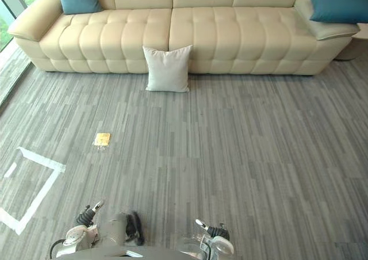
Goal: Pick up cushions and gather them together orderly.
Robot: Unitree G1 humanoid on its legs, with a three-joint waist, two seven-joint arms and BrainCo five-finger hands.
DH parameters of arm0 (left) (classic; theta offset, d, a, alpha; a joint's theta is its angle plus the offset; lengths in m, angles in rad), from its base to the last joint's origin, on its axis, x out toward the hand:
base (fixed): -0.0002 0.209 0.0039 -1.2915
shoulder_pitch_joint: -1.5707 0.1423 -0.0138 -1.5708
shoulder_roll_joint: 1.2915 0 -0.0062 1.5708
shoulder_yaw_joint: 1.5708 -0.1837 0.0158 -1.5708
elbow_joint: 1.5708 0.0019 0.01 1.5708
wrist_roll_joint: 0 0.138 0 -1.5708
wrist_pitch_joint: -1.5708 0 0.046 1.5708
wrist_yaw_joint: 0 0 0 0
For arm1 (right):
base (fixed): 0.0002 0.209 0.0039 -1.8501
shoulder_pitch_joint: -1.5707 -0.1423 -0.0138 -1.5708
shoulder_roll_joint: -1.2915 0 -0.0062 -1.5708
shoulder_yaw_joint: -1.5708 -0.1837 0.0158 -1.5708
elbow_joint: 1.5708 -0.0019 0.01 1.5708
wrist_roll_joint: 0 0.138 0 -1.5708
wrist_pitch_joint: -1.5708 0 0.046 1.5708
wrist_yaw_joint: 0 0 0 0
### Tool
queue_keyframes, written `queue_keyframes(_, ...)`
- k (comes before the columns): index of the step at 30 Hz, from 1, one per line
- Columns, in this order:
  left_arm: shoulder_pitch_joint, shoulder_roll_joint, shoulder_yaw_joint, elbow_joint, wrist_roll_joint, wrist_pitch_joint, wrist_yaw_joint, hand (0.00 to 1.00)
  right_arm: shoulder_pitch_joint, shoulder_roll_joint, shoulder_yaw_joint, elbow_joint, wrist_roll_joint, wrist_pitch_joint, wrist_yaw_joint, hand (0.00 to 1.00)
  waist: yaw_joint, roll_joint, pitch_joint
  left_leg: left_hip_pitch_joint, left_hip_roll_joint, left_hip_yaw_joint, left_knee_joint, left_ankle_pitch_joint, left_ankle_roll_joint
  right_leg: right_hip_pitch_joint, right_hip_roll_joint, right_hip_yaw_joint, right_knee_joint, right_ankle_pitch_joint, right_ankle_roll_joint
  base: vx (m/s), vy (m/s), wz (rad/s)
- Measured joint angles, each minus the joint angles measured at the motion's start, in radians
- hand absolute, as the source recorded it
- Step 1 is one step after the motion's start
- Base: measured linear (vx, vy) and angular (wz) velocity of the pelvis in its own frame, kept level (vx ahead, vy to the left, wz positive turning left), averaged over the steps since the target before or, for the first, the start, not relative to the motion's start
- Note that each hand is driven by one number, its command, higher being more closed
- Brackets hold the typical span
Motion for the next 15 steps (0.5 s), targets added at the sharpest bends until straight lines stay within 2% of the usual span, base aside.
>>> queue_keyframes(1,0.002,0.004,-0.001,0.002,-0.001,0.002,0.000,0.00,0.000,0.001,-0.002,0.001,0.000,0.000,0.002,0.00,0.002,-0.004,-0.003,0.011,-0.008,-0.001,0.006,-0.011,0.001,-0.006,-0.004,0.013,0.025,0.015,0.008,0.49,0.204,-0.47)
queue_keyframes(2,0.009,0.011,-0.002,0.013,-0.002,0.006,-0.001,0.00,0.000,0.001,-0.003,0.000,-0.001,-0.001,0.007,0.00,0.004,-0.003,-0.004,0.056,-0.019,0.000,-0.011,-0.041,0.000,-0.037,-0.013,0.026,0.123,0.055,0.038,0.36,0.136,-0.46)
queue_keyframes(3,0.012,0.015,-0.012,0.019,-0.002,0.008,-0.001,0.00,0.000,0.002,-0.003,-0.001,-0.003,-0.001,0.009,0.00,-0.006,-0.005,-0.005,0.100,-0.034,0.001,-0.043,-0.060,-0.001,-0.090,-0.019,0.039,0.252,0.104,0.085,0.53,0.175,-0.37)
queue_keyframes(4,0.015,0.016,-0.027,0.027,-0.001,0.014,-0.001,0.00,0.008,-0.001,0.000,-0.013,-0.006,-0.002,0.011,0.00,-0.020,0.002,0.000,0.175,-0.046,-0.001,-0.106,-0.093,-0.005,-0.198,-0.017,0.044,0.501,0.166,0.146,0.39,0.081,-0.21)
queue_keyframes(5,0.015,0.017,-0.028,0.039,-0.001,0.015,0.000,0.00,0.010,-0.005,0.004,-0.025,-0.008,-0.003,0.012,0.00,-0.021,0.000,0.006,0.219,-0.051,0.000,-0.132,-0.104,-0.009,-0.261,-0.012,0.038,0.636,0.146,0.141,0.37,0.049,-0.27)
queue_keyframes(6,0.022,0.017,-0.029,0.045,-0.001,0.019,0.002,0.00,0.016,-0.009,0.016,-0.050,-0.008,-0.006,0.012,0.00,-0.021,0.017,0.019,0.300,-0.053,0.004,-0.179,-0.116,-0.016,-0.338,0.009,0.017,0.792,0.088,0.101,0.34,0.000,-0.31)
queue_keyframes(7,0.024,0.014,-0.030,0.046,-0.001,0.019,0.002,0.00,0.017,-0.011,0.021,-0.060,-0.008,-0.009,0.012,0.00,-0.025,0.021,0.023,0.337,-0.051,0.004,-0.200,-0.119,-0.020,-0.360,0.019,-0.002,0.832,0.064,0.084,0.36,-0.029,-0.26)
queue_keyframes(8,0.034,0.005,-0.032,0.047,-0.001,0.019,0.002,0.00,0.028,-0.012,0.029,-0.094,-0.006,-0.015,0.013,0.00,-0.038,0.036,0.030,0.437,-0.044,0.004,-0.260,-0.128,-0.027,-0.421,0.041,-0.080,0.876,0.008,0.063,0.44,-0.063,-0.09)
queue_keyframes(9,0.033,0.000,-0.034,0.048,0.001,0.018,0.002,0.00,0.040,-0.009,0.037,-0.136,-0.005,-0.026,0.014,0.00,-0.044,0.044,0.032,0.496,-0.033,0.003,-0.299,-0.138,-0.043,-0.492,0.052,-0.155,0.850,-0.039,0.044,0.35,-0.080,-0.02)
queue_keyframes(10,0.030,-0.001,-0.034,0.048,0.003,0.017,0.002,0.00,0.043,-0.008,0.042,-0.151,-0.002,-0.027,0.015,0.00,-0.046,0.044,0.032,0.514,-0.028,0.002,-0.307,-0.145,-0.054,-0.526,0.053,-0.180,0.823,-0.051,0.038,0.35,-0.128,0.17)
queue_keyframes(12,0.010,-0.004,-0.038,0.057,0.012,0.016,0.002,0.00,0.044,-0.010,0.049,-0.175,0.012,-0.035,0.019,0.00,-0.060,0.045,0.034,0.549,-0.010,-0.019,-0.315,-0.162,-0.088,-0.614,0.054,-0.250,0.650,-0.057,0.018,0.42,-0.205,0.39)
queue_keyframes(13,-0.001,-0.008,-0.040,0.076,0.025,0.015,0.004,0.00,0.038,-0.018,0.049,-0.178,0.026,-0.034,0.020,0.00,-0.066,0.054,0.039,0.611,0.009,-0.033,-0.355,-0.169,-0.113,-0.638,0.066,-0.298,0.415,-0.004,-0.015,0.51,-0.269,0.45)
queue_keyframes(14,-0.002,-0.008,-0.040,0.081,0.026,0.016,0.004,0.00,0.037,-0.021,0.049,-0.180,0.026,-0.034,0.019,0.00,-0.067,0.056,0.041,0.634,0.014,-0.038,-0.367,-0.171,-0.118,-0.639,0.073,-0.301,0.333,0.032,-0.025,0.71,-0.339,0.58)
queue_keyframes(15,-0.005,-0.019,-0.041,0.095,0.035,0.017,0.007,0.00,0.030,-0.027,0.049,-0.188,0.033,-0.035,0.020,0.00,-0.076,0.073,0.046,0.684,0.045,-0.052,-0.384,-0.175,-0.150,-0.602,0.104,-0.317,0.295,0.179,-0.071,0.62,-0.233,0.32)
